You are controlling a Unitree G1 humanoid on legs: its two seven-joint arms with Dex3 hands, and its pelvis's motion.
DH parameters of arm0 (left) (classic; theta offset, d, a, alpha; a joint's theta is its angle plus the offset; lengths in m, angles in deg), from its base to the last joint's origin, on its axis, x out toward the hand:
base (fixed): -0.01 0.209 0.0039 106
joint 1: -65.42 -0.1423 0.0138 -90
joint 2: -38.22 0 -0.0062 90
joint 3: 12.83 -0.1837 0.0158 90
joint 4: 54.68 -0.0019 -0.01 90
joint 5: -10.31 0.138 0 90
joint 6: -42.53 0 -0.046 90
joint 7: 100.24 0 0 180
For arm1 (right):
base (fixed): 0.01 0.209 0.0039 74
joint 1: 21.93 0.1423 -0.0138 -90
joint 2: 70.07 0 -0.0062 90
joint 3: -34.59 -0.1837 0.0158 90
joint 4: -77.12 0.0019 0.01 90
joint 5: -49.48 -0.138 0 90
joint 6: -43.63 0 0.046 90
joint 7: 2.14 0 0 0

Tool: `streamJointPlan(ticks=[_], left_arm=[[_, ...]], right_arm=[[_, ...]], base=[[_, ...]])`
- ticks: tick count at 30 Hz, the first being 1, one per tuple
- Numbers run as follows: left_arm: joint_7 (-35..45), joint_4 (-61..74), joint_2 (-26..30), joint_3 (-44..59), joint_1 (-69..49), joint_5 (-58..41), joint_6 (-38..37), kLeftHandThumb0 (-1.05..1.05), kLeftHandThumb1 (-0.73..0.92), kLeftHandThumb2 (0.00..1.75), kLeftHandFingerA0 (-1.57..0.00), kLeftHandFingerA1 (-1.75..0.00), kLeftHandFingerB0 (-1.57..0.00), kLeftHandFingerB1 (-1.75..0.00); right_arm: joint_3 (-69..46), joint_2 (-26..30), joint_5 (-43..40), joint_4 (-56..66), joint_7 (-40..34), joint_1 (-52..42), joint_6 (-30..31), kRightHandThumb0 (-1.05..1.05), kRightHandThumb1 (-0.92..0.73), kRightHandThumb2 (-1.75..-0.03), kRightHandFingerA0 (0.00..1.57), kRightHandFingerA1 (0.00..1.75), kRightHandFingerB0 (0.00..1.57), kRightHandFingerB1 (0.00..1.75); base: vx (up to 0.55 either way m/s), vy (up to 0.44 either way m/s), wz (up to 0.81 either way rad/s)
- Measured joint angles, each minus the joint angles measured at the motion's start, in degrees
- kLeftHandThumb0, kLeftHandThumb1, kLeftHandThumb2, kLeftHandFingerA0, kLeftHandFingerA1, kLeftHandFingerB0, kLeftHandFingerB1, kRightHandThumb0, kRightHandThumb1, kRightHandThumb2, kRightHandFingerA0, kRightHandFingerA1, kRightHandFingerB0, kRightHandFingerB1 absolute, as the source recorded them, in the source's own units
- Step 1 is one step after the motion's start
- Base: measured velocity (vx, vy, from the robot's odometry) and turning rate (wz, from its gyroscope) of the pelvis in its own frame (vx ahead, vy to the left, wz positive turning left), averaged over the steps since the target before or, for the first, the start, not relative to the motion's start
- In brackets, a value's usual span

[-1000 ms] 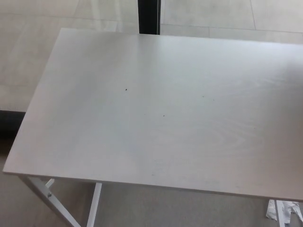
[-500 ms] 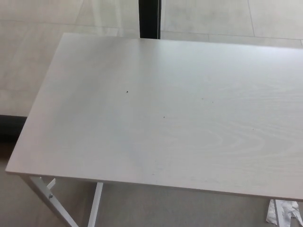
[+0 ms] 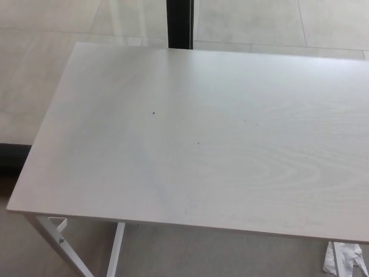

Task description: The robot uses both its hands to grab the left and right ends of a football kept in the middle of the desk infront of it, lifts it up and places it in the palm of a person

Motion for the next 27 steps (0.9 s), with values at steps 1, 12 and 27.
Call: streamJointPlan(ticks=[1, 12, 27], left_arm=[[0.04, -2.25, 0.77, -0.8, 0.01, -0.04, -0.41, -0.64, 0.73, 0.61, -0.28, -0.77, -0.15, -0.47], [1.31, -15.85, 5.58, -1.81, 2.09, -3.91, -3.36, -0.66, 0.63, 0.9, -0.4, -0.72, -0.11, -0.49], [5.62, -21.14, 4.68, -2.55, -5.87, -8.03, -7.79, -0.53, 0.78, 0.63, -0.29, -0.62, -0.22, -0.37]], right_arm=[[0.7, 0.22, 0.08, -2.43, -0.06, 0.19, 0.0, -0.57, -0.73, -0.61, 0.28, 0.6, 0.29, 0.37], [11.98, 6.05, 1.7, -16.38, 8.27, -7.99, -1.82, -0.57, -0.7, -0.61, 0.43, 0.62, 0.4, 0.36], [16.46, 14.88, 2.88, -26.53, 19.36, -21.15, -10.62, -0.56, -0.67, -0.61, 0.52, 0.47, 0.39, 0.34]], base=[[0.0, 0.0, 0.0], [0.0, 0.0, 0.0], [0.0, 0.0, 0.0]])
